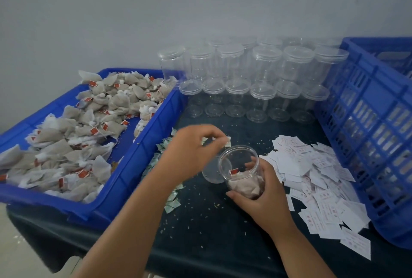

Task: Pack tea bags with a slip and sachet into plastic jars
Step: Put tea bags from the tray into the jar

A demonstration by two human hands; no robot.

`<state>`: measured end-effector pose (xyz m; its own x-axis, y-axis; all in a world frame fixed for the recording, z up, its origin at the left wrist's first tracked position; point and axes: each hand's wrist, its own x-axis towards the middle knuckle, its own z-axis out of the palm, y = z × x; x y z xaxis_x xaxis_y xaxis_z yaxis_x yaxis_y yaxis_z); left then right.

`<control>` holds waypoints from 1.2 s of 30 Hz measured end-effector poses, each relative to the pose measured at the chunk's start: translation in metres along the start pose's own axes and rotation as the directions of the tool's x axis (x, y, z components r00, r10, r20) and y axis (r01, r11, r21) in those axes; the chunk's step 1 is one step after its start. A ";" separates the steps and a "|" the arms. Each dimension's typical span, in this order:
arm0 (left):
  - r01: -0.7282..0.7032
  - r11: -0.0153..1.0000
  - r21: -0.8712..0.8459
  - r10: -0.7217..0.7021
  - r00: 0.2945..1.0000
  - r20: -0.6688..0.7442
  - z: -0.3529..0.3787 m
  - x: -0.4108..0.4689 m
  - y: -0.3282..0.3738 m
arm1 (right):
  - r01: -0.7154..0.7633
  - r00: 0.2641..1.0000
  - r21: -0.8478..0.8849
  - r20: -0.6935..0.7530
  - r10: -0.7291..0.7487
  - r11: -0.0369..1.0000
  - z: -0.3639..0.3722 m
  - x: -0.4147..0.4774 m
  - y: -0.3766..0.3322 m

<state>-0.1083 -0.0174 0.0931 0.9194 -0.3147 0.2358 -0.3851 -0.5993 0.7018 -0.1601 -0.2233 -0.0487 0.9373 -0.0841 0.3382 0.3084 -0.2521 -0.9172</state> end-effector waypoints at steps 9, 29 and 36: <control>0.488 0.485 0.725 -0.695 0.719 -0.019 -0.132 -0.012 -0.130 | -0.011 1.000 0.000 0.020 0.011 1.000 -0.001 0.002 0.001; 0.510 0.480 0.714 -0.712 0.701 -0.022 -0.124 -0.027 -0.157 | -0.028 1.000 0.001 0.003 0.028 1.000 0.001 0.004 0.007; 0.625 0.728 0.282 -0.503 0.766 -0.400 -0.136 -0.022 -0.151 | -0.026 1.000 0.009 -0.001 0.026 1.000 0.000 0.004 0.005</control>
<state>-0.0597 0.1801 0.0729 0.9299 0.3550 0.0964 0.2723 -0.8404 0.4687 -0.1546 -0.2249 -0.0524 0.9446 -0.0920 0.3149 0.2857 -0.2414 -0.9274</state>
